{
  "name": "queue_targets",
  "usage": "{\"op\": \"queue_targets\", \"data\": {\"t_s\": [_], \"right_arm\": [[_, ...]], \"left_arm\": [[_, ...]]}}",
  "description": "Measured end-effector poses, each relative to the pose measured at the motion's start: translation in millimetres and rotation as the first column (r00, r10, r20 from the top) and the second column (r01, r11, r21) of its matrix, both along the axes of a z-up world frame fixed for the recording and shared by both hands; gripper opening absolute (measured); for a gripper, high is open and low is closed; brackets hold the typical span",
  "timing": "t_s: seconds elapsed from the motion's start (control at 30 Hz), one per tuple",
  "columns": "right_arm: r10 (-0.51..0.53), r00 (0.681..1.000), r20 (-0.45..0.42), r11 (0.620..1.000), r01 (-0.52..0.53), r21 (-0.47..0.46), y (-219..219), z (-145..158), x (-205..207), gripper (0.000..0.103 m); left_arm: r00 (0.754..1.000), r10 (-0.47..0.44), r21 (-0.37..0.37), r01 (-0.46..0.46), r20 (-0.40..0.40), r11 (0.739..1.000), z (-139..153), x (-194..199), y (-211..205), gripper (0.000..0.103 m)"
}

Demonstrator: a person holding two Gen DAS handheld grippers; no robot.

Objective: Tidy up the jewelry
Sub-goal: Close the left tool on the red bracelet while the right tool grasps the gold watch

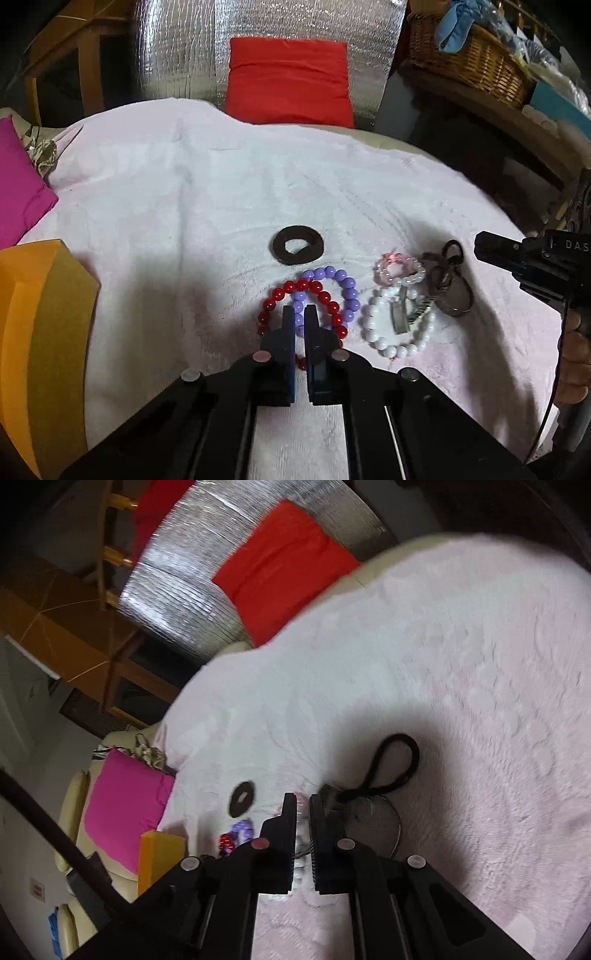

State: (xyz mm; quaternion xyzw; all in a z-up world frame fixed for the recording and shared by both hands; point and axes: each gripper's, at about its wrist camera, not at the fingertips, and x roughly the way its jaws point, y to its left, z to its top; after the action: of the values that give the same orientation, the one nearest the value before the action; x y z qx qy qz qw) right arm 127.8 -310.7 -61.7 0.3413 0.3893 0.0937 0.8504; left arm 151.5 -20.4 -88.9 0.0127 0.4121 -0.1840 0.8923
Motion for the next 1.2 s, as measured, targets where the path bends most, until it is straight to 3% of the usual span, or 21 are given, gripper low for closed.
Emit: {"op": "queue_targets", "data": {"t_s": [0.17, 0.23, 0.27, 0.3, 0.37, 0.43, 0.57, 0.63, 0.7, 0.8, 0.87, 0.9, 1.2], "right_arm": [[-0.022, 1.0, -0.016, 1.0, 0.022, 0.002, -7, 3, -8, 0.011], [-0.027, 0.998, -0.059, 0.999, 0.029, 0.043, -11, -5, -5, 0.016], [-0.029, 0.997, -0.071, 0.997, 0.034, 0.068, -15, -10, -4, 0.019], [-0.036, 0.996, -0.079, 0.996, 0.042, 0.075, -17, -13, -4, 0.026], [-0.037, 0.995, -0.091, 0.995, 0.045, 0.092, -18, -18, 0, 0.035], [-0.033, 0.993, -0.111, 0.994, 0.044, 0.102, -16, -24, 3, 0.042], [-0.026, 0.99, -0.142, 0.993, 0.042, 0.114, -8, -34, 13, 0.042], [-0.028, 0.987, -0.16, 0.994, 0.044, 0.099, -3, -39, 19, 0.042], [-0.027, 0.985, -0.171, 0.996, 0.041, 0.076, 1, -43, 25, 0.042], [-0.038, 0.987, -0.155, 0.999, 0.043, 0.031, 9, -42, 28, 0.042], [-0.043, 0.987, -0.153, 0.999, 0.039, -0.024, 14, -40, 30, 0.033], [-0.041, 0.986, -0.159, 0.998, 0.033, -0.053, 17, -40, 30, 0.017], [0.019, 0.992, -0.123, 0.998, -0.026, -0.053, 10, -19, 11, 0.01]], "left_arm": [[0.999, 0.021, 0.029, -0.022, 0.024, 0.999, 1, -8, 8, 0.005], [0.998, 0.039, 0.065, -0.041, 0.043, 0.997, 0, -5, 9, 0.01], [0.998, 0.044, 0.066, -0.046, 0.041, 0.997, -1, -4, 12, 0.023], [0.998, 0.051, 0.06, -0.053, 0.037, 0.997, -2, -2, 13, 0.043], [0.996, 0.077, 0.066, -0.08, 0.046, 0.995, -4, 1, 15, 0.06], [0.996, 0.074, 0.059, -0.077, 0.048, 0.995, -7, 5, 14, 0.06], [0.998, 0.062, 0.062, -0.062, 0.011, 0.996, -18, 14, 6, 0.06], [0.999, 0.05, 0.057, -0.049, -0.016, 0.997, -25, 19, 2, 0.05], [0.999, 0.032, 0.047, -0.03, -0.035, 0.998, -29, 21, -1, 0.031], [1.0, 0.008, 0.046, -0.006, -0.029, 0.999, -27, 18, -6, 0.017], [1.0, 0.002, 0.058, -0.001, -0.015, 0.998, -26, 16, -7, 0.009], [1.0, -0.001, 0.054, 0.002, -0.016, 0.999, -25, 16, -6, 0.008], [0.999, -0.031, -0.041, 0.033, 0.038, 0.999, 8, 0, 2, 0.008]]}}
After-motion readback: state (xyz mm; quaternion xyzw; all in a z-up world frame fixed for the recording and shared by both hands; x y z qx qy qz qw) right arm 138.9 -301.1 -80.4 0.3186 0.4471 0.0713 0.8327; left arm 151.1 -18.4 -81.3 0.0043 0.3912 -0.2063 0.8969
